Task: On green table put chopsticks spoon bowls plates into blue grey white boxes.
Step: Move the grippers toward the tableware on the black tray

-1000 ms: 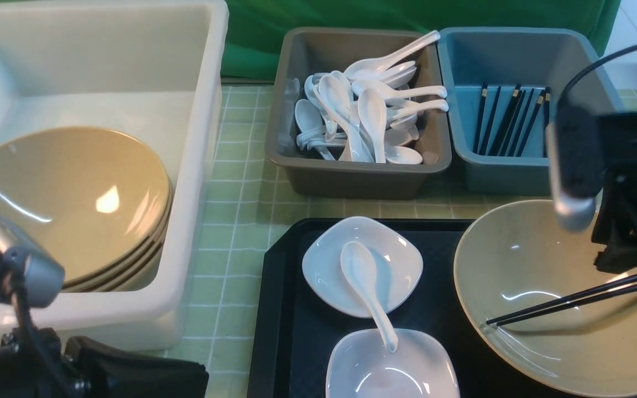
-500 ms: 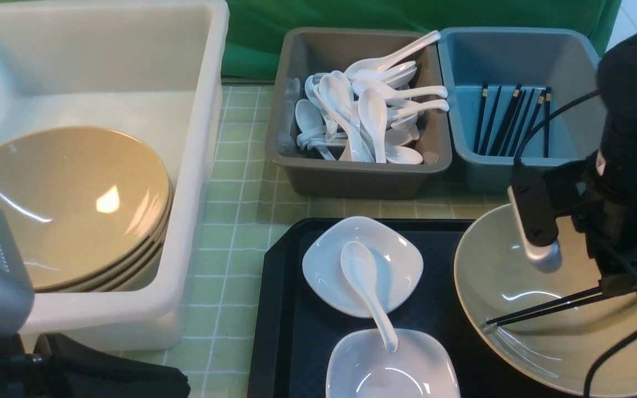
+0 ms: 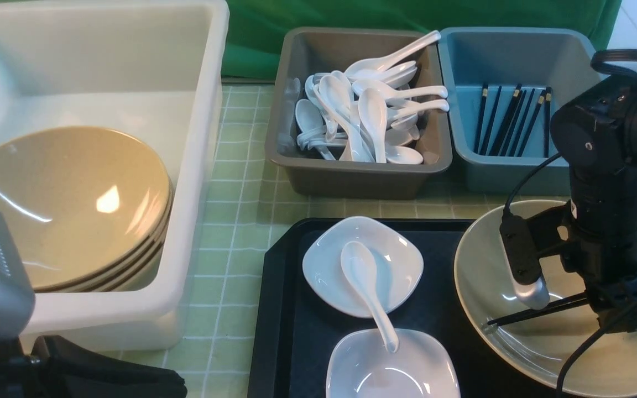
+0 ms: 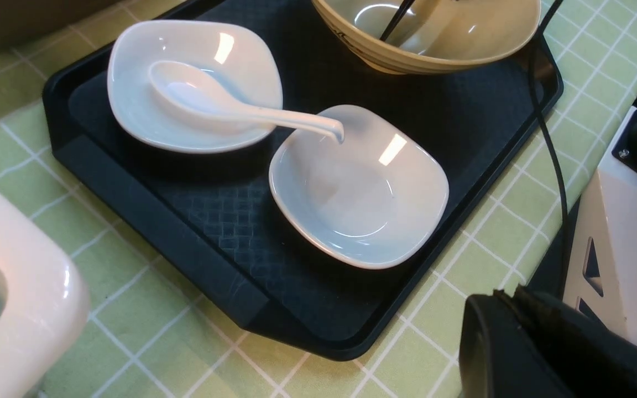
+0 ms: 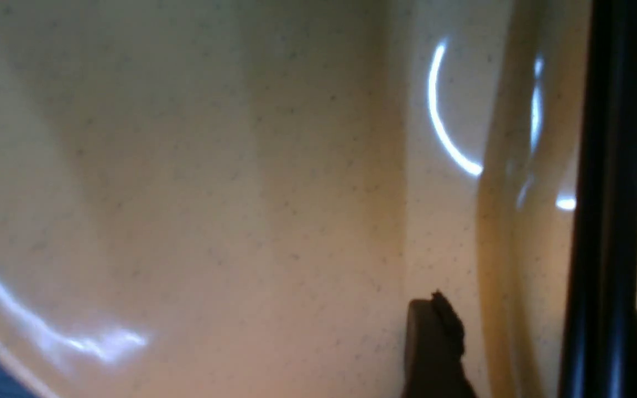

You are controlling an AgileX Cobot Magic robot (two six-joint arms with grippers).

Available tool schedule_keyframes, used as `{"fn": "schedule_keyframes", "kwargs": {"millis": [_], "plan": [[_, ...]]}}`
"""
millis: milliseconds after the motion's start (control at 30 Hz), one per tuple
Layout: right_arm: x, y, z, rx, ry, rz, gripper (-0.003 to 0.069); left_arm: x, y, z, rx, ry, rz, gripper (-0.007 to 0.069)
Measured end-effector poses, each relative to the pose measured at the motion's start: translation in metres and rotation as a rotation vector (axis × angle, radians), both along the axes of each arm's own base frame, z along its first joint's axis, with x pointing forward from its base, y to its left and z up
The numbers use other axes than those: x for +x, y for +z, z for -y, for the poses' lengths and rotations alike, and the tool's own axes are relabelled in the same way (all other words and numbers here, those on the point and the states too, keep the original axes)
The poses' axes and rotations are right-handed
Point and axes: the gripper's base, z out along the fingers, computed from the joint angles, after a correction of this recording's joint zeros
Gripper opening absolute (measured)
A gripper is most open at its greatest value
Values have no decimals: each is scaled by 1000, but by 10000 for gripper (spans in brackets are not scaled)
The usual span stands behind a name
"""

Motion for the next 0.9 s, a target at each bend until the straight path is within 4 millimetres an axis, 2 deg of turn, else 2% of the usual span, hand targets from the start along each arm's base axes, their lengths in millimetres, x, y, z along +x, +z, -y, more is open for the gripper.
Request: {"fn": "schedule_keyframes", "kwargs": {"millis": [167,267,433,633,900], "plan": [[0,0,0,-5,-7,0,288,0,0,0,0,0,0,-2],[0,1,0,-7,-31,10,187,0,0,0,0,0,0,-2],[2,4,0,-12,-52,15,67,0,0,0,1,-1,1,-2],[1,9,0,-5,-53,32,61,0,0,0,1,-1,1,-2],[-2,30,1,20,-77,103,60,0,0,0,0,0,1,-2]]}}
